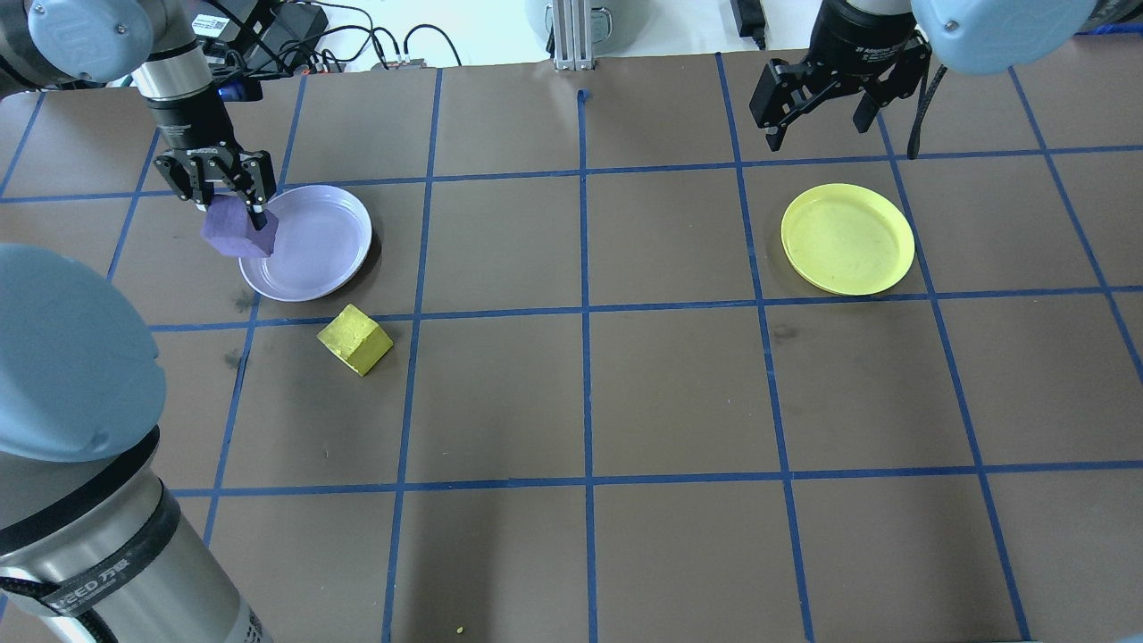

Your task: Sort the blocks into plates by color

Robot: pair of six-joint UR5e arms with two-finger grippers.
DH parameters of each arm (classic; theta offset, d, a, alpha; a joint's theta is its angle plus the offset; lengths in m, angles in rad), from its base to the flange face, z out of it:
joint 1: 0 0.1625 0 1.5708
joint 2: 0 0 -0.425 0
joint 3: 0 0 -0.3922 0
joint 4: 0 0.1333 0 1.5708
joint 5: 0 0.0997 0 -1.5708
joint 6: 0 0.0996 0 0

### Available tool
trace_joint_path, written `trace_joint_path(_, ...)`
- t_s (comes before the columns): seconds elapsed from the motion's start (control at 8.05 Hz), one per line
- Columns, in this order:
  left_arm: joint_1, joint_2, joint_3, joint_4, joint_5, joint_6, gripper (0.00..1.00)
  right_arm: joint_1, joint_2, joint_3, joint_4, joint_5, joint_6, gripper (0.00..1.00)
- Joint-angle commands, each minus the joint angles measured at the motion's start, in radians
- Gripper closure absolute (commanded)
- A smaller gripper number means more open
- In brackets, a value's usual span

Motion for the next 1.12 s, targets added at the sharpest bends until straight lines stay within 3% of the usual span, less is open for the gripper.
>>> trace_joint_path(0.0,-0.014,-0.065,0.021,0.112,-0.064,-0.003,0.9,0.0,0.0,0.0,0.001,-0.001,0.0,0.0)
trace_joint_path(0.25,-0.014,-0.068,0.018,0.129,-0.064,-0.004,0.9,0.0,0.0,0.0,0.001,0.001,0.0,0.0)
trace_joint_path(0.37,-0.014,-0.068,0.018,0.132,-0.062,-0.01,0.72,0.0,0.0,0.0,0.001,0.001,0.0,0.0)
trace_joint_path(0.5,-0.014,-0.068,0.016,0.138,-0.062,-0.016,0.37,0.0,0.0,0.0,0.001,0.001,0.0,0.0)
trace_joint_path(0.62,-0.016,-0.067,0.015,0.169,-0.065,-0.044,0.09,0.0,0.0,0.0,0.001,0.001,0.002,0.0)
trace_joint_path(0.75,-0.016,-0.067,0.015,0.169,-0.067,-0.05,0.0,0.0,0.0,0.0,-0.001,0.001,0.0,0.0)
trace_joint_path(0.99,-0.019,-0.062,0.009,0.169,-0.07,-0.053,0.0,0.0,0.0,0.0,-0.001,0.001,0.0,0.0)
